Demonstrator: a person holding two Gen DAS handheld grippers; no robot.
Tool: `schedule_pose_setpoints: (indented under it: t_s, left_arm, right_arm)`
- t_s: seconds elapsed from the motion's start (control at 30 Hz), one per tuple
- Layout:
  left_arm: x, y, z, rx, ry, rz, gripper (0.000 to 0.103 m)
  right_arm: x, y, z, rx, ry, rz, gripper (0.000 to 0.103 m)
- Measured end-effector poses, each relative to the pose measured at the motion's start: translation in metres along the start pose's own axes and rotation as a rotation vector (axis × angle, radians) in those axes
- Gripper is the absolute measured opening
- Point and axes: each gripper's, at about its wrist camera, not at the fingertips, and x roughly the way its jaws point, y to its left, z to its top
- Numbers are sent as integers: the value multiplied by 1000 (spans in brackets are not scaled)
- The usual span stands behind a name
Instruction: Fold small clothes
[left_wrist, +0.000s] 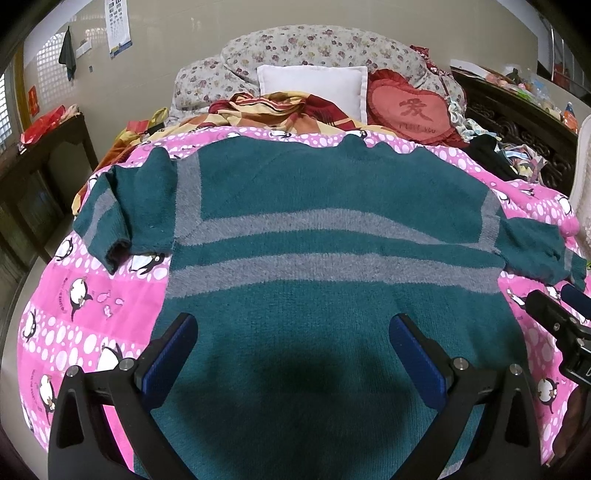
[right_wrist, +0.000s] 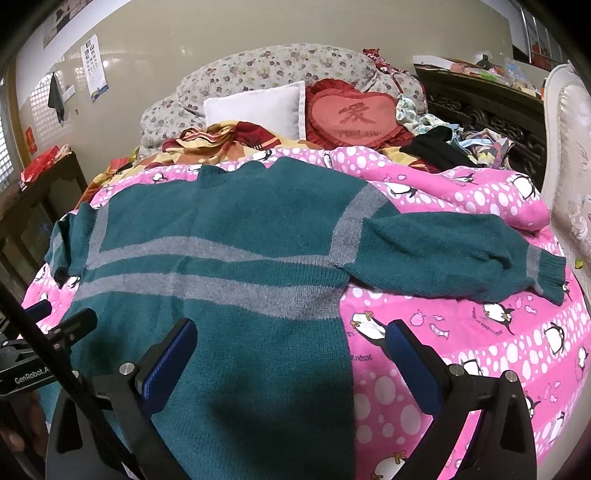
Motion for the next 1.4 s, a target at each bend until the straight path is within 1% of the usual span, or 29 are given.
schedule_pose_setpoints:
  t_s: [0.37, 0.8, 1.4]
  left_arm:
    - [4, -2, 0, 1, 3, -4, 103]
    - [7, -8, -2, 21, 12, -30, 103]
    - [5, -14, 0, 29, 19, -50, 103]
  right_arm:
    - [4, 3, 0, -3, 12, -5, 103]
    - [5, 3, -1, -1, 16, -14, 103]
    - [7, -7, 0, 19, 22, -34, 103]
